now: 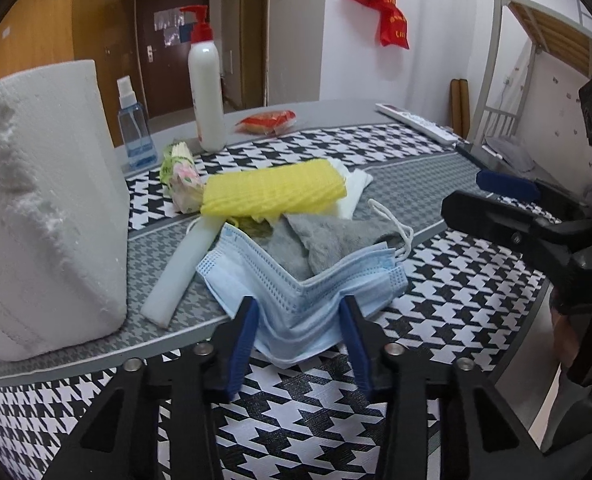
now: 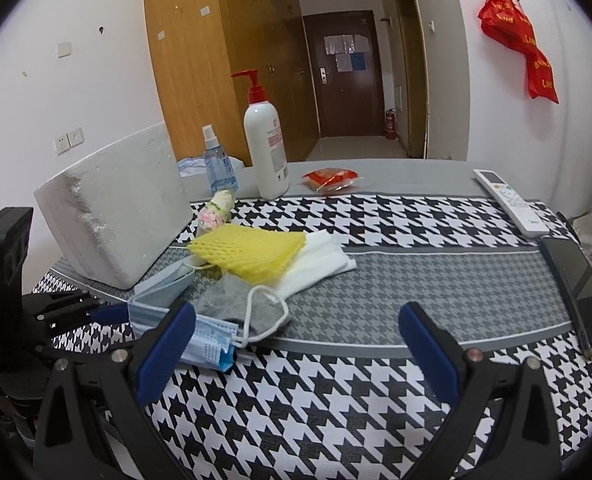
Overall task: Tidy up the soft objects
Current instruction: 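Move the left tool to the blue mask and close on it, then lift the blue mask with the left tool while the right tool approaches the grey sock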
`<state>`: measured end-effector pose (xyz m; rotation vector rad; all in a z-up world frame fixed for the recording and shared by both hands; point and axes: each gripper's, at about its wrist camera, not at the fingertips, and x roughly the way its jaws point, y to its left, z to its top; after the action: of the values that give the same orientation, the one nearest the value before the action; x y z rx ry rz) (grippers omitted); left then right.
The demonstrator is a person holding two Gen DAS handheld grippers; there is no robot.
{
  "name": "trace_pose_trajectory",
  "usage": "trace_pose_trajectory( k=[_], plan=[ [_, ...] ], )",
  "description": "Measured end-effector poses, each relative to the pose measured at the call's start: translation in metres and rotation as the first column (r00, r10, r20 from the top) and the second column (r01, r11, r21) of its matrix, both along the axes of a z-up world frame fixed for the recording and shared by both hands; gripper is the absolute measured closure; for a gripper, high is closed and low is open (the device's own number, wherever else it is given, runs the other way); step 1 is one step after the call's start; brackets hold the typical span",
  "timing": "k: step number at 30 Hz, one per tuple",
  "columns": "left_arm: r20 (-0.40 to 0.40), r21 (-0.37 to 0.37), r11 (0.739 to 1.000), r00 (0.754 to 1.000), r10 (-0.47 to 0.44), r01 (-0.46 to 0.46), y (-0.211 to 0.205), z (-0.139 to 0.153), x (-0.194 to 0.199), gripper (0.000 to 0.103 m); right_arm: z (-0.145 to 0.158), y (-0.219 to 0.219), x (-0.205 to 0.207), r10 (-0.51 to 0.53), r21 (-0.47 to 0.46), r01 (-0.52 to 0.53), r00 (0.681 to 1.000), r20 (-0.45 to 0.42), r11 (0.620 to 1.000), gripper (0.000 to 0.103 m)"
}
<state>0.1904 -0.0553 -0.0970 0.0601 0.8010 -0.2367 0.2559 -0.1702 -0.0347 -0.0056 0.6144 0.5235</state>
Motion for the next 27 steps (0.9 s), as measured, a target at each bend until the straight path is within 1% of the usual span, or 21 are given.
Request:
trace_pose_trajectory(
  k=[4,5,10,14,18,24,27],
  plan=[
    [0.002,-0.016,1.000,1.000,-0.002,0.002,0.002,0.001,-0.001,0.074,-0.001,0.000,0.000,0.001,0.002,-0.001,1.000,-0.002,1.000,0.000],
    [0.003,-0.015,1.000,1.000,0.000,0.000,0.002,0.001,-0.001,0.075,-0.002,0.000,0.000,0.001,0.000,-0.001,1.000,-0.004,1.000,0.000],
    [0.015,-0.018,1.000,1.000,0.004,-0.004,0.004,0.000,-0.010,0.079,-0.003,0.003,0.001,0.012,-0.011,-0.012,1.000,-0.012,1.000,0.000],
    [0.035,-0.048,0.999,0.999,-0.001,0.002,0.008,0.004,-0.018,0.081,-0.002,0.007,0.001,0.022,-0.025,-0.023,1.000,-0.011,0.999,0.000],
    [0.048,-0.056,0.998,0.999,0.000,0.003,0.011,0.007,-0.024,0.083,0.001,0.010,0.000,0.024,-0.032,-0.024,1.000,-0.005,0.999,0.000],
    [0.090,-0.069,0.997,0.996,-0.018,0.024,0.016,0.015,-0.037,0.085,0.005,0.013,-0.006,0.017,-0.040,-0.017,1.000,0.009,0.999,0.000],
    [0.094,-0.080,0.996,0.995,-0.020,0.028,0.021,0.016,-0.041,0.091,0.006,0.014,-0.007,0.012,-0.039,-0.012,1.000,0.008,0.999,0.000]
  ],
)
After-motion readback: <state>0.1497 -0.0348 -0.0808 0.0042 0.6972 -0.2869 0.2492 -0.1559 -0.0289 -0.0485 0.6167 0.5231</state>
